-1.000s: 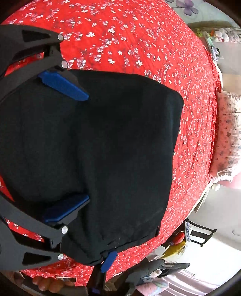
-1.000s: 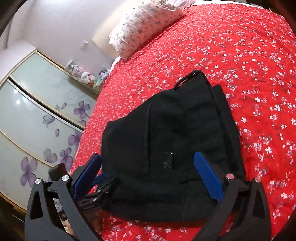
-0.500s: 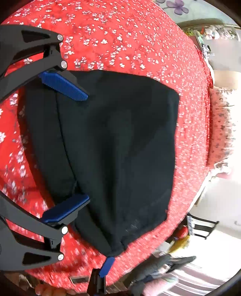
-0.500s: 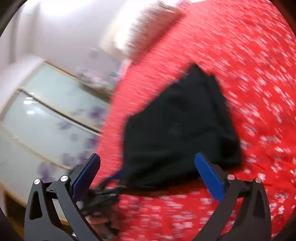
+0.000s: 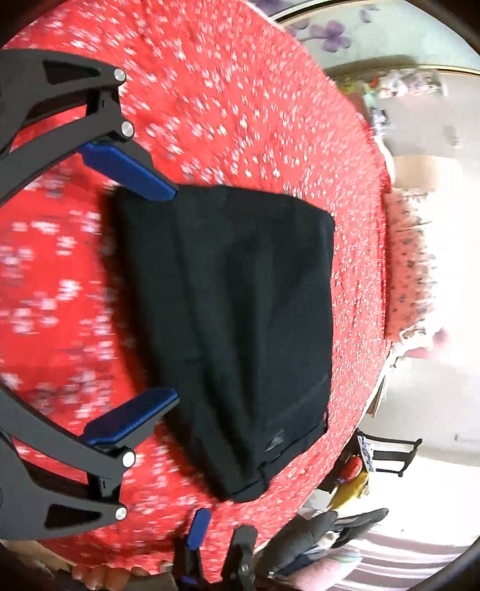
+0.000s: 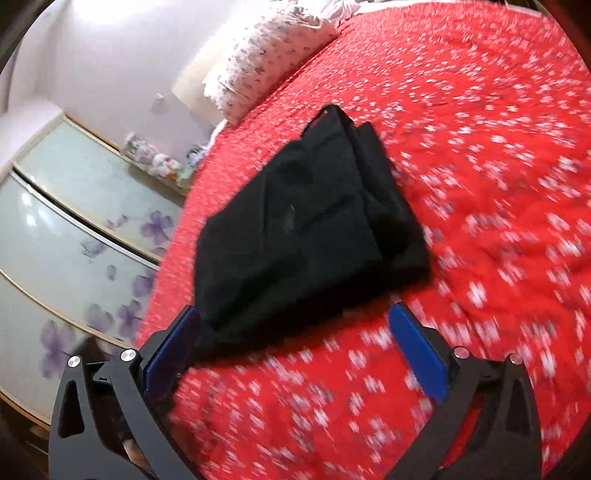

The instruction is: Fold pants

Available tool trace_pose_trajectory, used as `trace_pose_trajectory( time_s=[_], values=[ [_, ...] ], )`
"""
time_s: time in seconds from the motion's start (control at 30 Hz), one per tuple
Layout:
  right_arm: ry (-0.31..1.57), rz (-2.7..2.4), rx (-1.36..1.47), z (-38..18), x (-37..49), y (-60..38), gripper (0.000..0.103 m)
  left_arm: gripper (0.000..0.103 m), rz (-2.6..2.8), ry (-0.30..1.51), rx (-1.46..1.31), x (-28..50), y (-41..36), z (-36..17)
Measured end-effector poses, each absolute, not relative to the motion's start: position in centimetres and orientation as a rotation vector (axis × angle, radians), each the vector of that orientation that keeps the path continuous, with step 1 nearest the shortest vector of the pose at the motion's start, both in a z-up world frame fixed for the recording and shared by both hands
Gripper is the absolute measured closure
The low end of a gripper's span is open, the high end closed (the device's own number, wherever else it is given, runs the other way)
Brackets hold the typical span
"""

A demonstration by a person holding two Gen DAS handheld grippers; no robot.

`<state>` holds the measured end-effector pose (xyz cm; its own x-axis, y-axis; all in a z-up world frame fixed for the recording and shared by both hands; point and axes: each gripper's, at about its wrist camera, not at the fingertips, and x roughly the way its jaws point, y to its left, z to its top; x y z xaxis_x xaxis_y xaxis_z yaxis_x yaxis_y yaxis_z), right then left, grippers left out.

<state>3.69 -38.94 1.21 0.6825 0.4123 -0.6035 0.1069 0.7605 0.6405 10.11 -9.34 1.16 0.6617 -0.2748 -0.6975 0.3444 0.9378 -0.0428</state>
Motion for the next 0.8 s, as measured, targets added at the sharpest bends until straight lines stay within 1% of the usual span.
trace_pose_trajectory(
  time_s=[0.17, 0.4, 0.8],
  values=[
    [0.805, 0.099, 0.466, 1.6, 1.2, -35.1, 0.001, 0.002, -0.320, 0.761, 0.141, 6.4, -9.2, 0.4],
    [0.769, 0.023, 0.268, 2.1, -1.2, -31.4, 0.001, 0.002, -0.264, 0.739, 0.101, 3.4, -7.9, 0.3],
    [0.721, -0.030, 0.209, 2.6, -4.2, -29.5, 0.001, 0.002, -0.185, 0.663, 0.125, 0.4, -7.9, 2.3]
  ],
)
